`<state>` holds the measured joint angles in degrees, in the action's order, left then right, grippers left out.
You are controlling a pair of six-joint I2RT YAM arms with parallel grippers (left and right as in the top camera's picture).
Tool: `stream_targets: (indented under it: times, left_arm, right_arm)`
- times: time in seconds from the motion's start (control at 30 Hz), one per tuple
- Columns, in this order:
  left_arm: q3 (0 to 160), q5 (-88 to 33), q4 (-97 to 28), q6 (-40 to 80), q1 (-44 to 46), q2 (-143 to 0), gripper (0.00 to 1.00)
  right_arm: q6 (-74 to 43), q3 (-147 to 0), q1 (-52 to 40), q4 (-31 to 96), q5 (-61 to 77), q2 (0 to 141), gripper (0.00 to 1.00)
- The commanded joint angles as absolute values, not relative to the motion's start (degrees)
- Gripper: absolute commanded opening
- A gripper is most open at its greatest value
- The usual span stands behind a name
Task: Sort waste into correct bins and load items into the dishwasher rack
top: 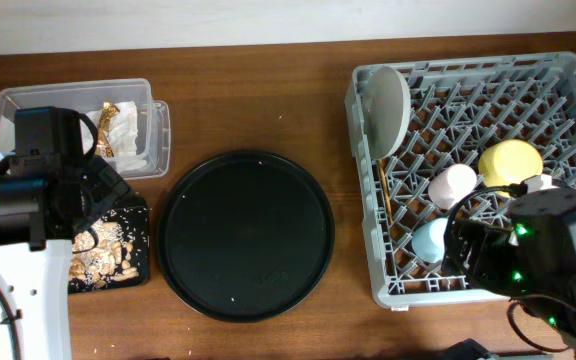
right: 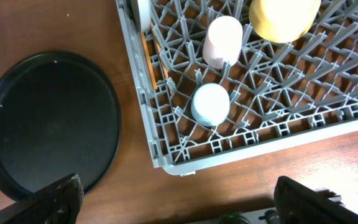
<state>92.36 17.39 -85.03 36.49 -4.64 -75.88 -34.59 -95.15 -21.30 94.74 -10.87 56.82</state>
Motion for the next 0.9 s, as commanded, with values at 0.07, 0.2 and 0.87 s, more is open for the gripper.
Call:
stream_targets:
  times: [0.07, 0.2, 0.87]
  left_arm:
    - [92.36, 17.78, -85.12, 36.45, -4.95, -75.94, 0.99]
    - [92.36, 17.8, -85.14, 36.45, -4.95, -75.94, 0.99]
    - [92.36, 17.78, -85.12, 36.45, -4.95, -75.94, 0.99]
  right_arm:
    - [-23.33, -77.19, -14.83, 78.56, -1.37, 37.93, 0.99]
    - [-15.99, -57.56, -10.92, 61.58, 4.64, 21.71, 0.99]
    - [-13.91, -20.21, -5.58, 18.55, 18.22, 10.26, 0.99]
